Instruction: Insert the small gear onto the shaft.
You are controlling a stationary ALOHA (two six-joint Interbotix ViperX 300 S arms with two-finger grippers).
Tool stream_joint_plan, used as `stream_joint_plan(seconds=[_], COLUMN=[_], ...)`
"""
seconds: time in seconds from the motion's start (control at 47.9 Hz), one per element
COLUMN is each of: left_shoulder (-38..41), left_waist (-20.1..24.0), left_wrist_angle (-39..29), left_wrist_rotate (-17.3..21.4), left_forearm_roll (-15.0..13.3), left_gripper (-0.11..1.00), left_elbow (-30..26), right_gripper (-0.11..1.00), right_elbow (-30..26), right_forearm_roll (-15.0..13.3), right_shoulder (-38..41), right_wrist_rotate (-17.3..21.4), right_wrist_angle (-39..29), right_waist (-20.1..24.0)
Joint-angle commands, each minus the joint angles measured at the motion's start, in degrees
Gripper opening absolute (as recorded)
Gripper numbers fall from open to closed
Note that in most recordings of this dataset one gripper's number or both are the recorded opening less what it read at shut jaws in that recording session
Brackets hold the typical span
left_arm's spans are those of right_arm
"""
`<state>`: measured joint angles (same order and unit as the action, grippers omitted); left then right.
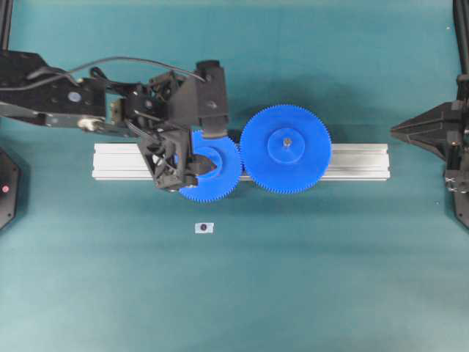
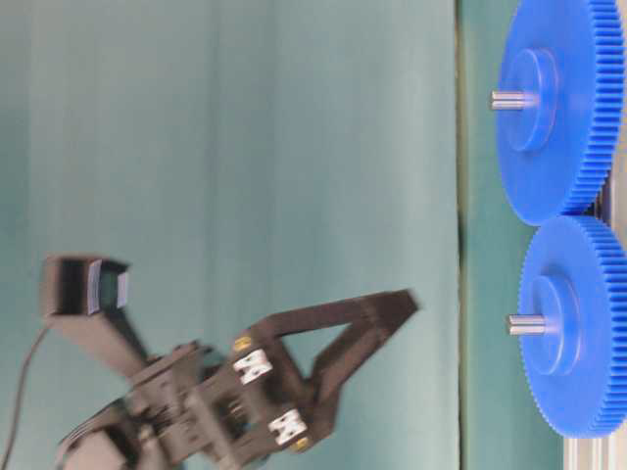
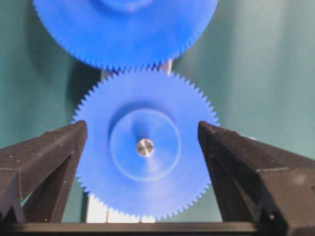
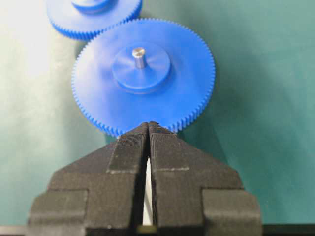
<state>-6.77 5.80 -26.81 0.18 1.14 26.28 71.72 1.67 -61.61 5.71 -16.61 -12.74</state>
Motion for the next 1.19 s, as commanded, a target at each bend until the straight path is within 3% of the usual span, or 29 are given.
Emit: stream_joint_plan(seconds=[0.0,0.293,0.46,1.17], left_shoulder=[-3.08,-10.99,-15.82,-30.23], left_waist=[-1.14,-6.06,-6.06,-5.98], left_wrist_angle=[0.00,-0.26,0.44,3.34], left_wrist_rotate=[-0.09,-0.97,-3.96,-3.69], left_forearm_roll=[0.09,0.09,0.09,0.09], left_gripper=[0.90,0.90,0.90,0.89], left_elbow=[0.26,5.19,9.23,20.48], right_gripper=[0.05,0.05,0.05,0.05], right_elbow=[-0.53,-0.53,-0.26,3.16], right_forearm_roll=[-0.09,-0.09,-0.09,-0.09], right_shoulder=[0.35,0.35,0.35,-4.83], right_wrist_rotate=[0.53,0.53,0.53,0.53], right_wrist_angle=[0.53,0.53,0.35,-0.62], right_waist=[-0.09,-0.09,-0.09,-0.09])
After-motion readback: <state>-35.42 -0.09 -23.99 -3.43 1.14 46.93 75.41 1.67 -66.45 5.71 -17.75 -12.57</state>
